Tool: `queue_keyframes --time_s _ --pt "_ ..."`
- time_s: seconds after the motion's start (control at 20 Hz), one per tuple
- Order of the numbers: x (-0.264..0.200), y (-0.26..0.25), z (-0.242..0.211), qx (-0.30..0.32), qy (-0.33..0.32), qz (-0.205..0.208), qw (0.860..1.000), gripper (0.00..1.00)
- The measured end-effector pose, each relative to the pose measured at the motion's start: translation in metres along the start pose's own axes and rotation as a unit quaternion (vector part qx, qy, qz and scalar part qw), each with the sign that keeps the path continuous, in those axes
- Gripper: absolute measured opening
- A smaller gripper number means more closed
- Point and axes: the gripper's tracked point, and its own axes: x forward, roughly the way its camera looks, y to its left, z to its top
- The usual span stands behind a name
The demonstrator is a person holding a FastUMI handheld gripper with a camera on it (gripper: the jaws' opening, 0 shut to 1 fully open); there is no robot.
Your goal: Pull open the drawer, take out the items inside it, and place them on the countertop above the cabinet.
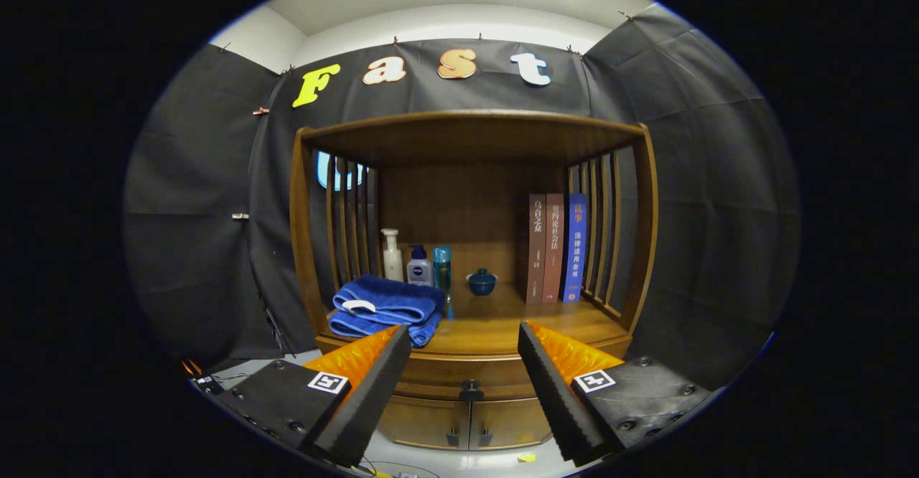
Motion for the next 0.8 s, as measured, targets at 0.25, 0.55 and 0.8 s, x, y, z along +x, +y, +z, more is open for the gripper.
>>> queue_keyframes --time_s 0.25,0.55,0.8 --pt "0.036 0.0 -0.055 0.0 0.044 -0.003 0.999 0.98" --pt "0.068 -0.007 -0.126 -0.001 0.091 -0.014 0.996 0.99" --pt "0.09 -0.014 -0.171 0.001 0.127 -0.027 0.992 0.98"
